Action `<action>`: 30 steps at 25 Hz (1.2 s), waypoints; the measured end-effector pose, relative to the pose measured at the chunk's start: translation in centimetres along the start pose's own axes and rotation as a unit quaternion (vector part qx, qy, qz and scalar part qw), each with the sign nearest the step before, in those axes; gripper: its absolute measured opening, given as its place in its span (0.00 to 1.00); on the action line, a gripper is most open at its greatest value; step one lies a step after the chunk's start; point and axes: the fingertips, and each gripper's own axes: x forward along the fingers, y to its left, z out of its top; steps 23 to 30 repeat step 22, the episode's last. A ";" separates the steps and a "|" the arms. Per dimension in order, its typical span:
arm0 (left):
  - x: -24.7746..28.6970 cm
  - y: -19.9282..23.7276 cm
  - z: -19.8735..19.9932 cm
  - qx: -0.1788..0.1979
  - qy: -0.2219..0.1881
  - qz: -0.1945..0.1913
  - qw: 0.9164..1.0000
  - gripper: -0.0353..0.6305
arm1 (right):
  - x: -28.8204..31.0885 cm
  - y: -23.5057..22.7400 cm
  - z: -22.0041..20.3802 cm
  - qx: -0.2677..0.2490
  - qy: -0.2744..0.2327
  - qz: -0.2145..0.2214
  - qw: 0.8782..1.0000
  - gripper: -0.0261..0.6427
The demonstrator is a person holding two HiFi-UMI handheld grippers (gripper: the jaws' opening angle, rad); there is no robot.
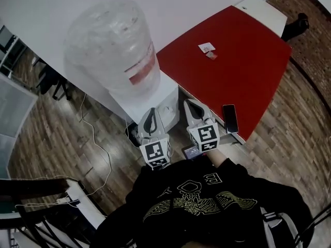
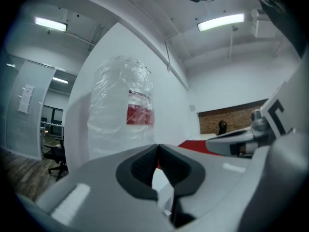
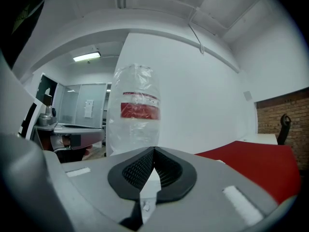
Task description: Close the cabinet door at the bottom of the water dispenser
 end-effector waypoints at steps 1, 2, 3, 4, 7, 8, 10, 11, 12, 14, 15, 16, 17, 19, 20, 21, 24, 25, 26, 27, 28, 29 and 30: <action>-1.1 0.0 1.0 -0.005 -0.003 -0.003 1.000 0.06 | -1.1 0.6 1.1 -0.005 -0.001 -0.005 1.000 0.04; -2.2 0.0 1.7 -0.008 -0.004 -0.006 1.000 0.06 | -2.2 1.2 2.0 -0.007 -0.002 -0.009 1.000 0.04; -3.1 0.0 2.2 -0.008 -0.004 -0.008 1.000 0.06 | -3.1 1.8 2.7 -0.006 -0.003 -0.010 1.000 0.04; -3.7 0.0 2.6 -0.007 -0.004 -0.009 1.000 0.06 | -3.7 2.2 3.2 -0.005 -0.006 -0.011 1.000 0.04; -4.5 0.4 3.6 -0.001 -0.016 -0.010 1.000 0.06 | -4.4 3.0 4.6 -0.010 -0.020 -0.014 1.000 0.04; -4.8 0.6 3.9 -0.001 -0.019 -0.010 1.000 0.06 | -4.6 3.4 5.0 -0.012 -0.024 -0.015 1.000 0.04; -5.6 0.9 4.1 -0.002 -0.021 -0.012 1.000 0.06 | -5.0 4.1 5.3 -0.013 -0.026 -0.016 0.999 0.04; -5.8 1.0 4.1 -0.002 -0.020 -0.013 1.000 0.06 | -5.0 4.3 5.3 -0.013 -0.024 -0.016 1.000 0.04; -5.8 1.0 4.1 -0.001 -0.019 -0.014 1.000 0.06 | -5.0 4.5 5.3 -0.013 -0.022 -0.015 1.000 0.04; -5.8 1.0 4.0 0.002 -0.017 -0.016 1.000 0.06 | -4.8 4.7 5.3 -0.015 -0.019 -0.014 1.000 0.04; -5.7 1.1 4.0 0.001 -0.016 -0.016 1.000 0.06 | -4.7 4.8 5.3 -0.017 -0.019 -0.014 1.000 0.04; -5.6 1.1 3.9 0.001 -0.016 -0.016 1.000 0.06 | -4.7 4.8 5.4 -0.018 -0.020 -0.014 1.000 0.04; -5.5 1.0 3.8 0.000 -0.015 -0.017 1.000 0.06 | -4.6 4.7 5.3 -0.020 -0.020 -0.014 0.999 0.04; -5.0 0.6 3.5 0.001 -0.015 -0.019 1.000 0.06 | -4.3 4.1 4.9 -0.021 -0.019 -0.017 0.999 0.04; -4.7 0.3 3.3 0.002 -0.014 -0.019 1.000 0.06 | -4.2 3.7 4.6 -0.022 -0.016 -0.020 0.999 0.04; -4.4 0.0 3.1 0.003 -0.014 -0.020 1.000 0.06 | -4.1 3.2 4.3 -0.023 -0.013 -0.024 0.999 0.04; -4.1 -0.3 2.9 0.003 -0.013 -0.020 1.000 0.06 | -3.9 2.6 3.9 -0.023 -0.009 -0.028 0.999 0.04; -4.1 -0.3 2.9 0.003 -0.013 -0.020 1.000 0.06 | -3.9 2.6 3.9 -0.023 -0.009 -0.028 0.999 0.04; -4.1 -0.3 2.9 0.003 -0.013 -0.020 1.000 0.06 | -3.9 2.6 3.9 -0.023 -0.009 -0.028 0.999 0.04; -4.1 -0.3 2.9 0.003 -0.013 -0.020 1.000 0.06 | -3.9 2.6 3.9 -0.023 -0.009 -0.028 0.999 0.04; -4.1 -0.3 2.9 0.003 -0.013 -0.020 1.000 0.06 | -3.9 2.6 3.9 -0.023 -0.009 -0.028 0.999 0.04; -4.1 -0.3 2.9 0.003 -0.013 -0.020 1.000 0.06 | -3.9 2.6 3.9 -0.023 -0.009 -0.028 0.999 0.04; -4.1 -0.3 2.9 0.003 -0.013 -0.020 1.000 0.06 | -3.9 2.6 3.9 -0.023 -0.009 -0.028 0.999 0.04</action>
